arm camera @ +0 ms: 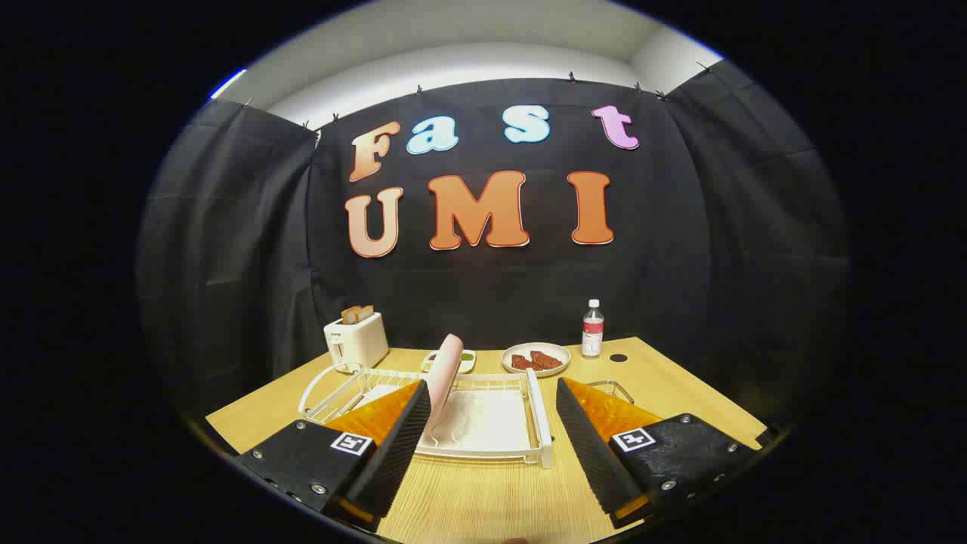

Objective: Take the plate from the dish rack, then take the spoon from the basket and place it into the plate.

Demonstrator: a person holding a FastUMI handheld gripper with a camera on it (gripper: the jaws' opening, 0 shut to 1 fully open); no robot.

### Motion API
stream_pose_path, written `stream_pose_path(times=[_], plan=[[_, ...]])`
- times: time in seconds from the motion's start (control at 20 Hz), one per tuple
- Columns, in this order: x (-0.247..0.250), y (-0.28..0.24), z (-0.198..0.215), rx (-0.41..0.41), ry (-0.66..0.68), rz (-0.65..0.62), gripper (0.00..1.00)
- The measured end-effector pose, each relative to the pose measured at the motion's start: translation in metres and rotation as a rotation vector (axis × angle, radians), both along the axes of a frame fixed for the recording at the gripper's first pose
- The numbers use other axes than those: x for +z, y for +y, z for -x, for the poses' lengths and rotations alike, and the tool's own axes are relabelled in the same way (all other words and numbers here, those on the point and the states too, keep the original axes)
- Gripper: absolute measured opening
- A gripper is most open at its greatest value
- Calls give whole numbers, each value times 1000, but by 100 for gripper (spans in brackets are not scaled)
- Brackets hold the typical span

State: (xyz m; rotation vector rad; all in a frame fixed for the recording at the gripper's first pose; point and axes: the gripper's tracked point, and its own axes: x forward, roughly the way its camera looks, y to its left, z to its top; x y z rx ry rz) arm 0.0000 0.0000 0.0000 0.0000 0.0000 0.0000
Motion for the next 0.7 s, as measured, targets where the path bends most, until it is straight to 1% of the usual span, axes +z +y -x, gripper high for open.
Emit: stream_pose_path(times=[0.25, 0.7], plan=[[3, -3, -5, -20, -16, 24, 99], [2, -4, -8, -27, -4, 24, 99]])
